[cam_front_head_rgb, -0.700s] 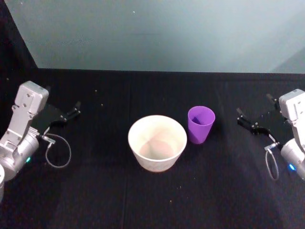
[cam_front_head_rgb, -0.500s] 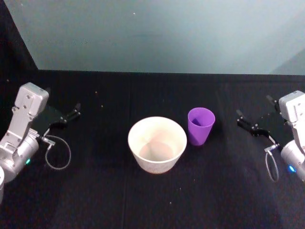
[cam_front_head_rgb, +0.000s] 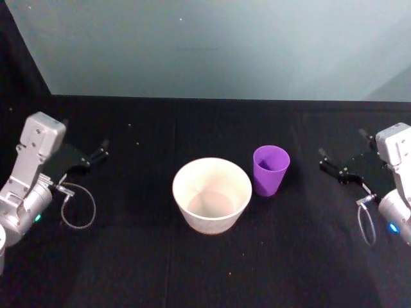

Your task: Pick up the cup and pour the mung beans from the cup into the bowl.

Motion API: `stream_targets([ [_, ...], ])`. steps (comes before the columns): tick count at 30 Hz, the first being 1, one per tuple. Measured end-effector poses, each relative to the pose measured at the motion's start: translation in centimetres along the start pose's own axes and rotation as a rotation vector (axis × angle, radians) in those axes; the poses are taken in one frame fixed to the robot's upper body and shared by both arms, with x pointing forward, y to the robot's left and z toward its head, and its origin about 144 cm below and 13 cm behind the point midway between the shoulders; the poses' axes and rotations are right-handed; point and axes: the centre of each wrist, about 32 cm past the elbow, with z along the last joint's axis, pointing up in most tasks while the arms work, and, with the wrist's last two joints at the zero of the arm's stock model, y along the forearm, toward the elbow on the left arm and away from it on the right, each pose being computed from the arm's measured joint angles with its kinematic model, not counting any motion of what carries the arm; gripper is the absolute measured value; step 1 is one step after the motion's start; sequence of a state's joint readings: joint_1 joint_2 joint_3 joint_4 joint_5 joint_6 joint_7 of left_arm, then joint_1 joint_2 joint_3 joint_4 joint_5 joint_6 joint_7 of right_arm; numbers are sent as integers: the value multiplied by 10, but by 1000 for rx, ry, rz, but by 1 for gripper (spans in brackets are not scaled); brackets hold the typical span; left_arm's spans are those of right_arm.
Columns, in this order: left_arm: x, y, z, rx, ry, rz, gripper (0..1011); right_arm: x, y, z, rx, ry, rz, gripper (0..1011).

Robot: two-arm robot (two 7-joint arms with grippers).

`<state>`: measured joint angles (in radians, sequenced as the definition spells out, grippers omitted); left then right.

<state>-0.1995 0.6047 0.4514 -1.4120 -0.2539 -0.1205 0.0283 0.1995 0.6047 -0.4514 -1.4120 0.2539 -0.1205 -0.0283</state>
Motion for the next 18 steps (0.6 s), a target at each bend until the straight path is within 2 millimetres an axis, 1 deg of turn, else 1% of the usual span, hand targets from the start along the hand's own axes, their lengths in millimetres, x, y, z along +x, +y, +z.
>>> stream_targets([
  [18,0,0,0,0,0,0,1000,0,0,0,0,0,0,1003],
])
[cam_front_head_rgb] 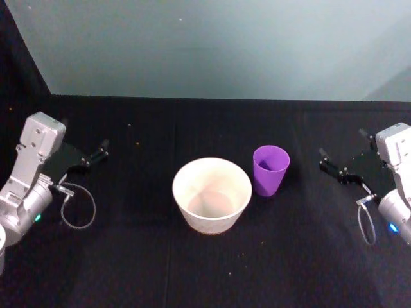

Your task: Pick up the cup and pour the mung beans from the cup into the bowl.

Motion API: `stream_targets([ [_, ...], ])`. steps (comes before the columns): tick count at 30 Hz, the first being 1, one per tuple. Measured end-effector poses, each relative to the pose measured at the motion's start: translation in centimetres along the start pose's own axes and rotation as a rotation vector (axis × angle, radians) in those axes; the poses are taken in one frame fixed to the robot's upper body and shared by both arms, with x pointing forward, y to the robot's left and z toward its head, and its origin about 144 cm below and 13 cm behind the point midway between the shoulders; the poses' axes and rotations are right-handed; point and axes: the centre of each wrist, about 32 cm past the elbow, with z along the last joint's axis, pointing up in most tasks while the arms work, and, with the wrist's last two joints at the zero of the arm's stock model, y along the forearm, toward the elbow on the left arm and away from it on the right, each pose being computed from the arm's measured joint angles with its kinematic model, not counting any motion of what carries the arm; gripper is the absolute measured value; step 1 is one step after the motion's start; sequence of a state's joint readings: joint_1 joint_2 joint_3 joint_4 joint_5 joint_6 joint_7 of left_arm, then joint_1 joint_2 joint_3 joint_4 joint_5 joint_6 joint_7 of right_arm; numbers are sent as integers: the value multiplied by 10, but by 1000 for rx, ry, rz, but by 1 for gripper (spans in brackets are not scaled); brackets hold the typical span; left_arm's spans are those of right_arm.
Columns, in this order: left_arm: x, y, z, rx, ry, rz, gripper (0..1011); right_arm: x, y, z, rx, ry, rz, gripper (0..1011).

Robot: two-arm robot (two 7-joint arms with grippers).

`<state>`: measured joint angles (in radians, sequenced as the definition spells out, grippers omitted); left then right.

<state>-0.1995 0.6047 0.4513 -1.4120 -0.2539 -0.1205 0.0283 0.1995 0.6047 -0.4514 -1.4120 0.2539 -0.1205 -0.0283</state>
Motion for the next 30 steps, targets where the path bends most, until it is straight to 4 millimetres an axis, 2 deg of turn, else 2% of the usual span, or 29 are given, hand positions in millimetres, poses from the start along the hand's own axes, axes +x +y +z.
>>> stream_targets([
  [3,0,0,0,0,0,0,1000,0,-1,1,3,0,0,1003],
  [9,0,0,0,0,0,0,1000,4,-19,1,40,36,9,1003],
  [13,0,0,0,0,0,0,1000,7,-34,-10,65,111,75,1003],
  [18,0,0,0,0,0,0,1000,5,-43,-23,90,188,183,1003],
  [22,0,0,0,0,0,0,1000,-3,-45,-33,107,247,277,1003],
  [30,0,0,0,0,0,0,1000,-21,-32,-41,123,318,382,1003],
])
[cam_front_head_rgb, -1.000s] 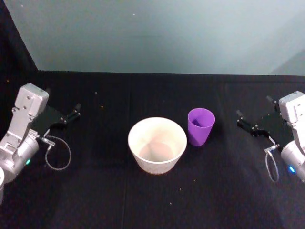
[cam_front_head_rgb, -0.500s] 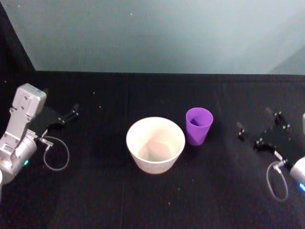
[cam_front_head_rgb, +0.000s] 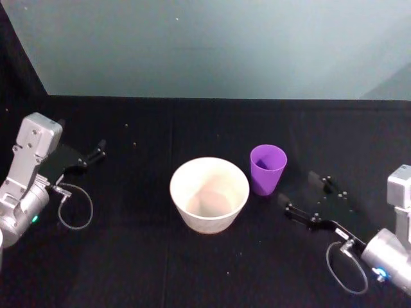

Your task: Pick up the cup and pour the mung beans from the cup into the bowl.

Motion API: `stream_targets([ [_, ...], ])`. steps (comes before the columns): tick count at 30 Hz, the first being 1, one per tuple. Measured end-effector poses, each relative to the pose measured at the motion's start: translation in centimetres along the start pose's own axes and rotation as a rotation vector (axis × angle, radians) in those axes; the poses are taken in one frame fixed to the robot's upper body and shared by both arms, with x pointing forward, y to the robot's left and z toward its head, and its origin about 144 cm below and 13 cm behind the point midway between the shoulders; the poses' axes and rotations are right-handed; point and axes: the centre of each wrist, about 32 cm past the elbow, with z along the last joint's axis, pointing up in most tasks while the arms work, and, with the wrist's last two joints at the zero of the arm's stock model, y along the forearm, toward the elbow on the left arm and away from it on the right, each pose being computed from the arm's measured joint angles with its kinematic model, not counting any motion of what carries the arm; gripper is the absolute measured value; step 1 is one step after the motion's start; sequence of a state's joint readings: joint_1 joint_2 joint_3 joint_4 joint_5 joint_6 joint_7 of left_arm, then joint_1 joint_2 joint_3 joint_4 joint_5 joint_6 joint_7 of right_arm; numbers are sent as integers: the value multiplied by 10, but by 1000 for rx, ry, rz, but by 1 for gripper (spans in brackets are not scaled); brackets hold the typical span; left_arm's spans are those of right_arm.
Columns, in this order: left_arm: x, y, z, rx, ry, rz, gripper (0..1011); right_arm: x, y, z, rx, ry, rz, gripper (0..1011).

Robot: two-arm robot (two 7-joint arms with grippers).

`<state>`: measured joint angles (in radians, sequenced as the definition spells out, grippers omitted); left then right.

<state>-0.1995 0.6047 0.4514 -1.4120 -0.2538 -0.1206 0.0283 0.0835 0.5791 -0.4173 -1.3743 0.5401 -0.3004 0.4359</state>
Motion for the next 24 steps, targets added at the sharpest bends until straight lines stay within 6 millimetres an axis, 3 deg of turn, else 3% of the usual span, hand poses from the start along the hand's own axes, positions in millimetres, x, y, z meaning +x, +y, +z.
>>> stream_targets([
  [16,0,0,0,0,0,0,1000,-3,48,-3,4,-2,8,1003],
  [24,0,0,0,0,0,0,1000,-2,62,-2,16,-16,-21,1003],
])
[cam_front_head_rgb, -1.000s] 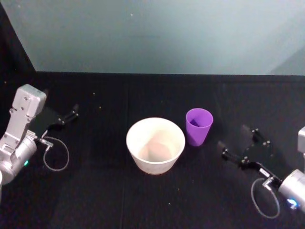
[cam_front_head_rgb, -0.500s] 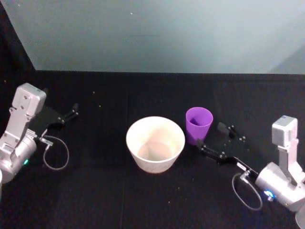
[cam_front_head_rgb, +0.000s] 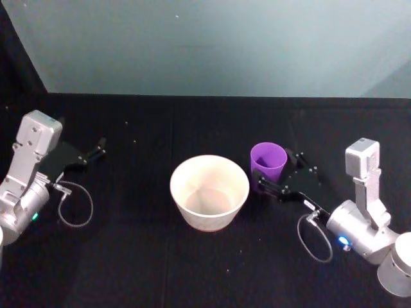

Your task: Pick up the cup and pour the mung beans from the cup into the bowl.

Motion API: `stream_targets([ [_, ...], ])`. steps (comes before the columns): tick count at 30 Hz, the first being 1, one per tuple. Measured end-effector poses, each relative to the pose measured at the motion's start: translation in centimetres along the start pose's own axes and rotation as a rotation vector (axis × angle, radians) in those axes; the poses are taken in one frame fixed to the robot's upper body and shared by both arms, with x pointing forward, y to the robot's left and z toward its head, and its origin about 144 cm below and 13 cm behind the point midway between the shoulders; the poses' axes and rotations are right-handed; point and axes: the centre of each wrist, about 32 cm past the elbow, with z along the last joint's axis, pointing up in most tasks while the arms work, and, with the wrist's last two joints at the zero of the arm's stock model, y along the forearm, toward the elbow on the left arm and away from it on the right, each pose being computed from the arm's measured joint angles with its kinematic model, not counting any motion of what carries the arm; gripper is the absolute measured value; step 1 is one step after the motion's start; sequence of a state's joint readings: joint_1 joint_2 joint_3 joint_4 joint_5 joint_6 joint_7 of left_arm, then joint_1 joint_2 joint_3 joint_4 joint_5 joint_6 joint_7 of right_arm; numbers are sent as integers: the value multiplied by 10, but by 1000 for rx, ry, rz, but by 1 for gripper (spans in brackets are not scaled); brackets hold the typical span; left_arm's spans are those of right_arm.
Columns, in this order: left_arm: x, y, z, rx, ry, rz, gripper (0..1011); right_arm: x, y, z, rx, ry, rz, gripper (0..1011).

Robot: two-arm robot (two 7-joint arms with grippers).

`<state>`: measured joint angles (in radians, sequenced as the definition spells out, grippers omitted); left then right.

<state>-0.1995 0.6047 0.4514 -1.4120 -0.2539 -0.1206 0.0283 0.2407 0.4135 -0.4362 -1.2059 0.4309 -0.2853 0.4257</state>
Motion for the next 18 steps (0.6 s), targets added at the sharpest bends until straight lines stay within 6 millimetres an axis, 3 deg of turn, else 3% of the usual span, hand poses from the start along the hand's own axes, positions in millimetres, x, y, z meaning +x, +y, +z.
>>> stream_targets([
  [18,0,0,0,0,0,0,1000,3,16,0,-4,51,12,1003],
])
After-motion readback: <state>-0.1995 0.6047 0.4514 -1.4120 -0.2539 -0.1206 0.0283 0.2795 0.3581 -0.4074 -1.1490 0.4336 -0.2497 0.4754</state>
